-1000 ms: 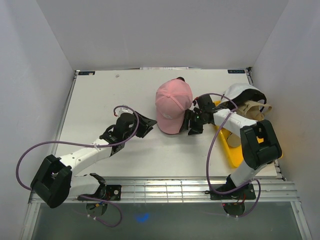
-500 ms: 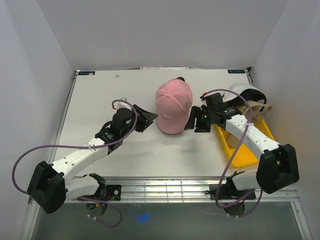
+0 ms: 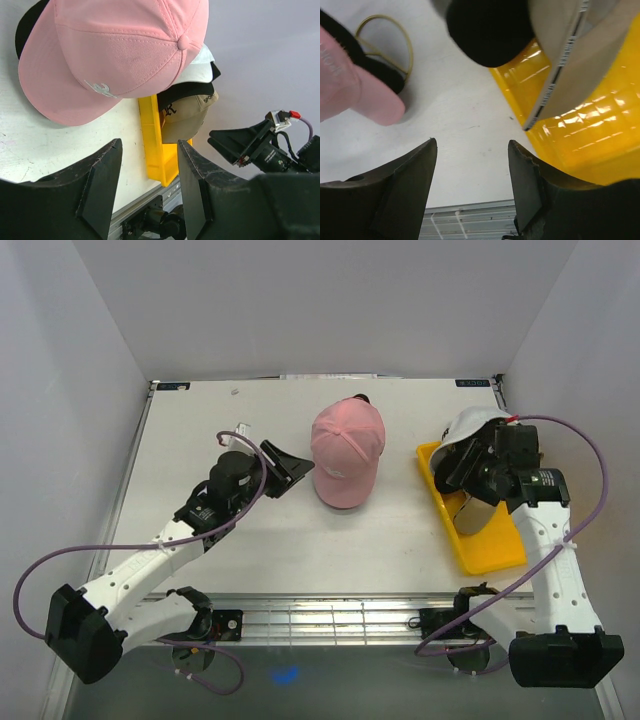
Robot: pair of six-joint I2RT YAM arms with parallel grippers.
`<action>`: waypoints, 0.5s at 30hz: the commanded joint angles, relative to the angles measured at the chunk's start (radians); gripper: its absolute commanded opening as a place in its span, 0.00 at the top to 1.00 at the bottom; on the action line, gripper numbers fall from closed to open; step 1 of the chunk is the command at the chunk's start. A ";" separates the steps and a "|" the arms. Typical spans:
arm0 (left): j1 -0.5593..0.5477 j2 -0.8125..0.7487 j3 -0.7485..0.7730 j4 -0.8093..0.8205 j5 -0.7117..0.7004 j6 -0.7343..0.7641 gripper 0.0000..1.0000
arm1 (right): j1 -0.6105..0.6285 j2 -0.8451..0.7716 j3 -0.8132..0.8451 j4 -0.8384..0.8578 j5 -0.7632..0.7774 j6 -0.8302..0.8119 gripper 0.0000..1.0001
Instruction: Stack the hats
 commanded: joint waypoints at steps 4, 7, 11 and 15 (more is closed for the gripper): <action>0.003 -0.015 0.047 -0.033 0.080 0.044 0.43 | -0.116 0.079 0.093 -0.094 0.160 -0.062 0.36; 0.003 -0.027 0.059 -0.056 0.075 0.062 0.43 | -0.148 0.105 0.112 -0.100 0.199 -0.075 0.35; 0.003 -0.040 0.073 -0.078 0.067 0.078 0.43 | -0.194 0.128 0.089 -0.074 0.196 -0.087 0.35; 0.003 -0.047 0.079 -0.088 0.069 0.082 0.43 | -0.220 0.175 0.054 -0.012 0.118 -0.079 0.36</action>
